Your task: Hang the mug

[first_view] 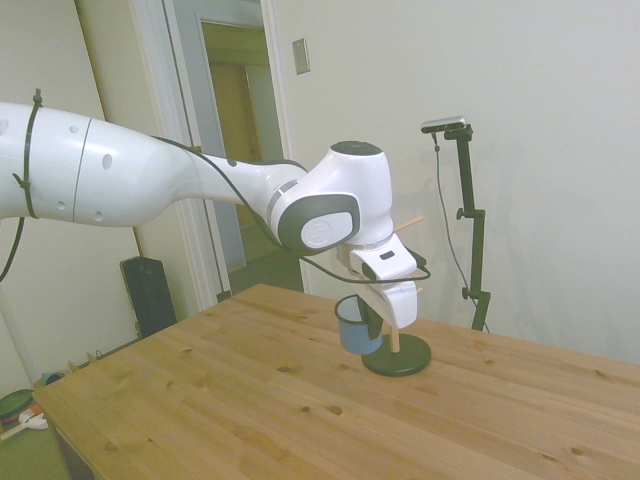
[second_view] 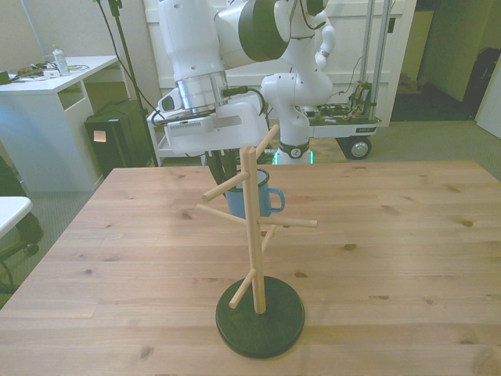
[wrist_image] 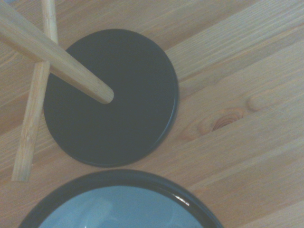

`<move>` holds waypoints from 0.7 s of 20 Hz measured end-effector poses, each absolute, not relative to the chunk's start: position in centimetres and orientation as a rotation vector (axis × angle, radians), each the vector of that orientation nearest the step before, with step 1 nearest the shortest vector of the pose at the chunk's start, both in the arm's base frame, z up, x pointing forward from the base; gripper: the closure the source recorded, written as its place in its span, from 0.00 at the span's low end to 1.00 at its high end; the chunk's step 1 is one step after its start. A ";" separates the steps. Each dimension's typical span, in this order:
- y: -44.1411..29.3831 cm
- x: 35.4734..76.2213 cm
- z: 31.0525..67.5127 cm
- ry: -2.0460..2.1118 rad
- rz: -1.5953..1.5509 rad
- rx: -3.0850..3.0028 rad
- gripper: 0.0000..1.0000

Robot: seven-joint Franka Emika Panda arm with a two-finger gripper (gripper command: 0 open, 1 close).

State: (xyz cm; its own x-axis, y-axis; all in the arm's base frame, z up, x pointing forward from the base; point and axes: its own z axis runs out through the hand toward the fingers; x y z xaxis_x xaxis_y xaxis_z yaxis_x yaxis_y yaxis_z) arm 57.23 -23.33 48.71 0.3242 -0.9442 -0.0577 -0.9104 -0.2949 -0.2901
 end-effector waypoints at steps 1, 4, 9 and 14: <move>-23.2 57.3 48.7 1.671 -0.180 -2.325 1.00; -22.7 57.4 48.5 1.664 -0.176 -2.331 1.00; -22.2 57.2 48.4 1.665 -0.179 -2.327 1.00; -21.6 57.5 48.4 1.660 -0.178 -2.330 1.00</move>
